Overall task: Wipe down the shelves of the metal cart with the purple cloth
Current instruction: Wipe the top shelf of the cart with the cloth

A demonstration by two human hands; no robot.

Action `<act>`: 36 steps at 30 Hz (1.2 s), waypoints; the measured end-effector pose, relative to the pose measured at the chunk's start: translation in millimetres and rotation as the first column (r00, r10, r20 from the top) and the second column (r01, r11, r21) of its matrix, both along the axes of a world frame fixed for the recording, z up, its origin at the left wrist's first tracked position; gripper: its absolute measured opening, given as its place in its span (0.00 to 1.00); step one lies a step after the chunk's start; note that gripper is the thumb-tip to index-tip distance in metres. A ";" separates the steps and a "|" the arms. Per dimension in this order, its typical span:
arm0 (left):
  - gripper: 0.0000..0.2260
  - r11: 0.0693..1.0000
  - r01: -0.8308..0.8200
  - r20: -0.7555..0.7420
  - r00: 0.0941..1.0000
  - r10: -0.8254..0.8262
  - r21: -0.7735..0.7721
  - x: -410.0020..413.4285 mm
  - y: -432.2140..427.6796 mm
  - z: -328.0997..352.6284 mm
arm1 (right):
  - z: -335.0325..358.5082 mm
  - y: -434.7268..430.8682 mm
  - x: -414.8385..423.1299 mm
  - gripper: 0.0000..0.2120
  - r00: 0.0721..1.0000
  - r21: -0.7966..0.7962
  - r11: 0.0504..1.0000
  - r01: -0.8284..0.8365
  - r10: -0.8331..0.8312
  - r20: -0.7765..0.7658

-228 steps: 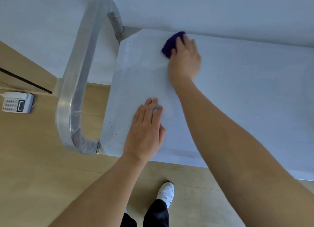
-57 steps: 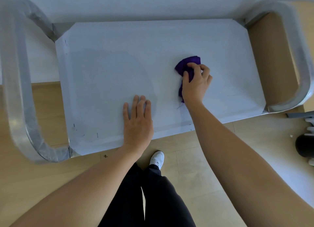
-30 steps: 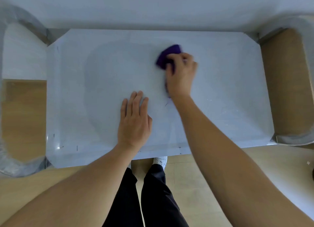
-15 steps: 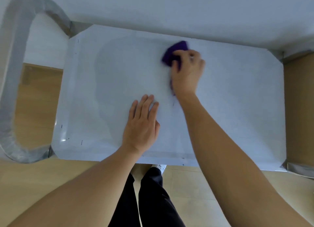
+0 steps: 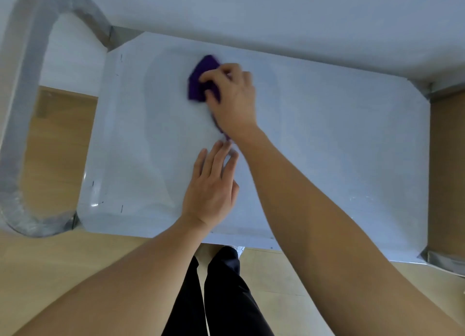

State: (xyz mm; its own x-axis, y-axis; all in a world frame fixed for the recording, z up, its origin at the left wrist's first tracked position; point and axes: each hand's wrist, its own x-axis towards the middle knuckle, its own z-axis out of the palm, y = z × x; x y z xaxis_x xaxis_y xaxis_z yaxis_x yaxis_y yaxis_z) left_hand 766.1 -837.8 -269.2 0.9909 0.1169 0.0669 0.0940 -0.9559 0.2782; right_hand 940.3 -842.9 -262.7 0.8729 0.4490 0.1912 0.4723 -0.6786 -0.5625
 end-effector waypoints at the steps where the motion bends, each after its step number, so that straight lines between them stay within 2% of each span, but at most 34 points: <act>1: 0.21 1.000 -0.002 -0.006 1.000 0.002 -0.001 -0.3 -0.1 0.2 | -1.7 -8.6 10.1 0.14 0.996 0.004 0.996 0.091 -0.091 0.006; 4: 0.20 1.000 0.009 -0.016 1.000 -0.009 -0.001 0.1 1.8 -0.2 | -1.3 -19.3 31.4 0.14 0.926 0.002 0.927 0.375 -0.375 -0.047; 6: 0.20 1.000 0.005 -0.002 1.000 -0.005 0.000 0.4 2.6 -1.7 | 0.9 -3.1 28.4 0.15 0.886 -0.059 0.889 0.454 -0.458 -0.076; 8: 0.21 1.000 0.001 0.023 1.000 -0.001 0.006 -0.7 2.3 -3.5 | 4.9 24.8 12.7 0.15 0.939 -0.066 0.942 0.328 -0.333 -0.088; 11: 0.23 1.000 0.030 0.066 0.997 -0.029 -0.007 -2.4 3.3 -7.9 | 3.4 61.0 -19.8 0.15 0.998 -0.084 0.996 -0.017 0.013 -0.056; 14: 0.24 0.999 0.035 0.061 0.998 -0.036 0.007 -1.8 4.0 -8.0 | 4.1 57.3 -17.0 0.13 0.996 -0.049 0.995 -0.085 0.084 -0.025; 17: 0.21 1.000 0.019 0.034 0.999 -0.019 0.001 0.7 2.6 -3.3 | 1.7 26.9 1.5 0.14 0.998 -0.040 0.997 0.059 -0.058 0.020; 20: 0.21 1.000 0.017 -0.003 1.000 -0.017 -0.010 1.0 2.4 -1.3 | 2.1 -15.0 19.1 0.14 0.976 -0.053 0.975 0.215 -0.216 -0.002; 25: 0.20 1.000 0.024 -0.010 1.000 -0.024 -0.001 1.1 2.7 -1.3 | 3.6 -60.4 10.8 0.14 0.953 -0.091 0.950 0.299 -0.301 -0.010; 36: 0.20 0.999 0.028 0.058 0.998 -0.027 -0.018 -0.1 3.5 -5.5 | 1.7 -109.1 -87.9 0.13 0.870 -0.089 0.866 0.492 -0.493 0.019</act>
State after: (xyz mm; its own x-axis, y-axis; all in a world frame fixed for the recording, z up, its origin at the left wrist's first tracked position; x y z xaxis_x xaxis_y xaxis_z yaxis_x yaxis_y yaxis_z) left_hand 766.0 -834.3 -274.8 0.9882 0.0915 0.1226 0.0510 -0.9526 0.2999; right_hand 852.4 -952.0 -261.0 0.9856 -0.0246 0.1672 0.0615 -0.8694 -0.4903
